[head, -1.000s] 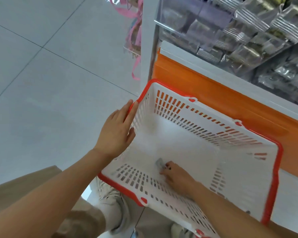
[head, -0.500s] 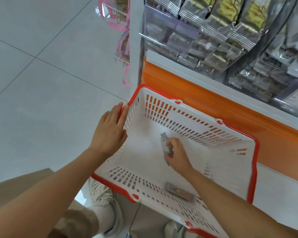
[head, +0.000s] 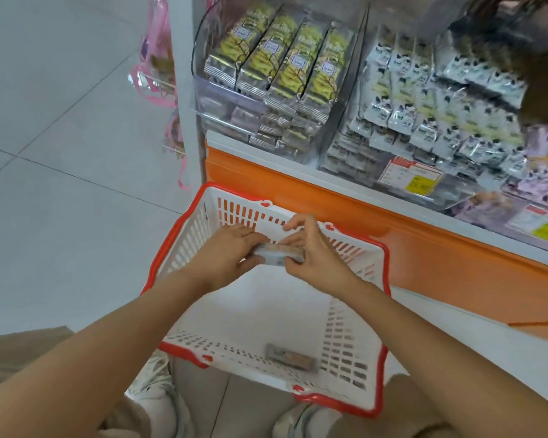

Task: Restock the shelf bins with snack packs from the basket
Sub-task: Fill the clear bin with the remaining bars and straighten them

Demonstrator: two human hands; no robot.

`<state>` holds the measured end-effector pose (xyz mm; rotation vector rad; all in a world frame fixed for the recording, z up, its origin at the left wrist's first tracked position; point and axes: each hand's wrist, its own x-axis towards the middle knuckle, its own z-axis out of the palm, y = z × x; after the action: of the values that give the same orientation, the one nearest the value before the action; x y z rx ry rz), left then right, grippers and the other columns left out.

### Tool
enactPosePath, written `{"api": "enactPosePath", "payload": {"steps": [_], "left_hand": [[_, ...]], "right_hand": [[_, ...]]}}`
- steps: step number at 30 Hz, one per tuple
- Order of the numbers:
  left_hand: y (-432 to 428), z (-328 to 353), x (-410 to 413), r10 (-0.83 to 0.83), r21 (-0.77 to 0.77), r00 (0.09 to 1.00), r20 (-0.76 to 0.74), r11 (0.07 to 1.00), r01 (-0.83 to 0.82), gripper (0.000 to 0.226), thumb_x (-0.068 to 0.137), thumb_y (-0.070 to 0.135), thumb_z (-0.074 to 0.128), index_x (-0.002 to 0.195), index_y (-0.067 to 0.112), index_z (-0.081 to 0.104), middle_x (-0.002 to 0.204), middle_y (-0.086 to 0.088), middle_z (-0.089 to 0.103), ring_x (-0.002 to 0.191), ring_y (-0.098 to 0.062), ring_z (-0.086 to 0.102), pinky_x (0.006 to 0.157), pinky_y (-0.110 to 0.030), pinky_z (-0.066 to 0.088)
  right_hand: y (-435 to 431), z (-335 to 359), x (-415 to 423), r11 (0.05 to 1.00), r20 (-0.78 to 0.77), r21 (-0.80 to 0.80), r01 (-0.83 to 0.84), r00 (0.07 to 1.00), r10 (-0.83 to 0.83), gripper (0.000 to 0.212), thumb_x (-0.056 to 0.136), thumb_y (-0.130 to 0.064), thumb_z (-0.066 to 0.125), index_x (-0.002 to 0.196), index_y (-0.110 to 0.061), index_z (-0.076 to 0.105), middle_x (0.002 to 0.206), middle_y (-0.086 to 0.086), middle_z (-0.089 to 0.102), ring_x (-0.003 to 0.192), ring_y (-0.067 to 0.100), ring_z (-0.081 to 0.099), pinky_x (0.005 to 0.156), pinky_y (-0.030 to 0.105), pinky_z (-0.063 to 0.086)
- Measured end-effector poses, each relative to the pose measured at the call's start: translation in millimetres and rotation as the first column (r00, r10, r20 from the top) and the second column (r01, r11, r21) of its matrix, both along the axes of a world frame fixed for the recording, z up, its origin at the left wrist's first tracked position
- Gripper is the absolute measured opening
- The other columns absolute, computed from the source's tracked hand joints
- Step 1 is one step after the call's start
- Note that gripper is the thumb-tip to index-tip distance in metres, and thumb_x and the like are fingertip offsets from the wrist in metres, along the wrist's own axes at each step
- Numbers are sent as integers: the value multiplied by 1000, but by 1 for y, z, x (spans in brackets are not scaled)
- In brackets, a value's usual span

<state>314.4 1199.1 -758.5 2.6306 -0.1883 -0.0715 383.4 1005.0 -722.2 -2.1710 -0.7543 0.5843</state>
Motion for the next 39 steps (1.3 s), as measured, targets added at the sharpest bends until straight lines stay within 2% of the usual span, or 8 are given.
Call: {"api": "enactPosePath", "payload": {"steps": [3, 9, 18, 23, 26, 31, 35, 39], "left_hand": [[-6, 17, 0, 103, -193, 989, -109, 973, -123, 29, 96, 30, 59, 123, 21, 61, 119, 3, 66, 95, -10, 55, 85, -23, 38], [-25, 51, -3, 154, -586, 911, -382, 722, -368, 25, 100, 24, 54, 125, 19, 56, 117, 4, 65, 110, -18, 60, 96, -34, 49], [-58, 94, -5, 41, -710, 948, -317, 652, -265, 34, 103, 26, 47, 136, 21, 53, 122, 3, 64, 116, -16, 57, 105, -36, 44], [-66, 123, 2, -24, -728, 968, -248, 664, -170, 25, 105, 28, 40, 122, 29, 58, 105, 16, 65, 96, -1, 61, 77, -11, 45], [-61, 134, 16, 92, -585, 994, -59, 804, -109, 36, 103, 27, 45, 139, 26, 49, 142, 6, 47, 135, -15, 39, 104, -26, 30], [-34, 146, 53, 140, -125, 872, 470, 988, -91, 42, 95, 15, 53, 137, 16, 50, 154, -9, 34, 144, -29, 25, 116, -51, 21], [-19, 148, 85, 74, 126, 855, 513, 979, -160, 51, 96, 21, 50, 147, 17, 41, 161, -8, 24, 150, -28, 13, 122, -48, 3], [-10, 138, 105, 102, 198, 876, 471, 956, -218, 58, 99, 33, 44, 153, 22, 28, 164, -3, 12, 152, -24, 2, 120, -46, -8]], "right_hand": [[-11, 15, 4, 983, 161, 134, 129, 976, -150, 53, 84, -10, 71, 120, -26, 35, 125, -1, 49, 117, 8, 50, 93, 20, 48], [-32, 23, -15, 897, 232, 363, 252, 908, -349, 29, 86, -11, 70, 107, -14, 50, 105, 1, 54, 96, 12, 53, 84, 29, 46], [-38, 53, -33, 933, 266, 349, 89, 945, -190, 37, 92, -19, 66, 127, -20, 54, 120, -1, 57, 105, 12, 56, 86, 23, 47], [-47, 83, -26, 915, 271, 377, 143, 928, -257, 33, 90, -13, 66, 122, -19, 59, 113, -1, 60, 96, 11, 58, 82, 26, 51], [-51, 113, -9, 885, 307, 417, 207, 884, -352, 31, 89, -12, 67, 118, -20, 61, 109, -3, 62, 93, 7, 59, 81, 23, 51], [-57, 171, 46, 855, 471, 419, 305, 732, -491, 29, 91, -17, 66, 119, -17, 65, 101, 1, 61, 76, -1, 54, 70, 12, 47], [-48, 199, 93, 848, 540, 333, 412, 654, -529, 26, 91, -24, 65, 117, -17, 66, 91, -1, 59, 66, -3, 52, 67, 16, 46], [-33, 208, 138, 847, 653, 164, 506, 588, -478, 29, 92, -27, 63, 118, -14, 65, 98, 5, 65, 79, 14, 57, 78, 30, 48]]}}
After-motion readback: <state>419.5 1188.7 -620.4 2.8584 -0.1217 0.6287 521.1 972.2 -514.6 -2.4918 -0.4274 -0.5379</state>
